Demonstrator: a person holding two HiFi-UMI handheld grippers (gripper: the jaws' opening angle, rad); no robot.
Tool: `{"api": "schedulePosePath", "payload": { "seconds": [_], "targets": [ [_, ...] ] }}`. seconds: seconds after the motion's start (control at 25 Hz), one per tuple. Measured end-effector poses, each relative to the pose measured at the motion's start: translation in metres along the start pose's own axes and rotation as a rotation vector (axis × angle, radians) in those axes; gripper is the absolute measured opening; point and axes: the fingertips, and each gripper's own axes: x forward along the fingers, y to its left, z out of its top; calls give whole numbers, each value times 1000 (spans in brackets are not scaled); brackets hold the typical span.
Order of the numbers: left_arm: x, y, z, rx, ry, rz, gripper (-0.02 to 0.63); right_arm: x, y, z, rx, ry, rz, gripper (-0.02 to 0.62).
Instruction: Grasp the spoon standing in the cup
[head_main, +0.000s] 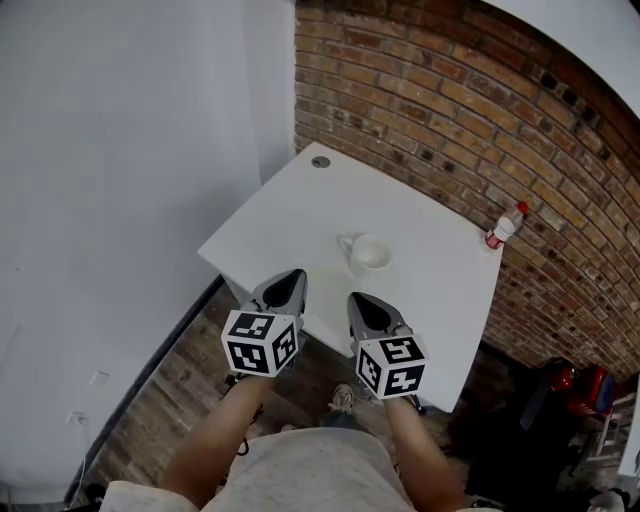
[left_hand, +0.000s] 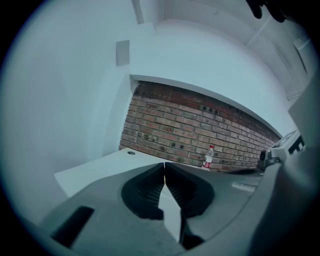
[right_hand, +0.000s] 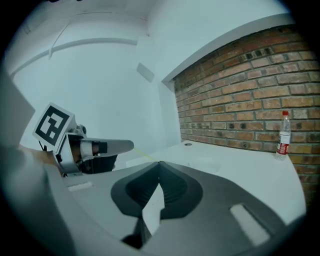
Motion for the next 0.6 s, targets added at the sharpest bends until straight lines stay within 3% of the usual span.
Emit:
{"api": "schedulePosePath", "payload": {
  "seconds": [0.6],
  "targets": [
    [-96, 31, -26, 53, 11, 100, 5, -21, 73, -16, -40, -14, 43, 6]
  ]
}}
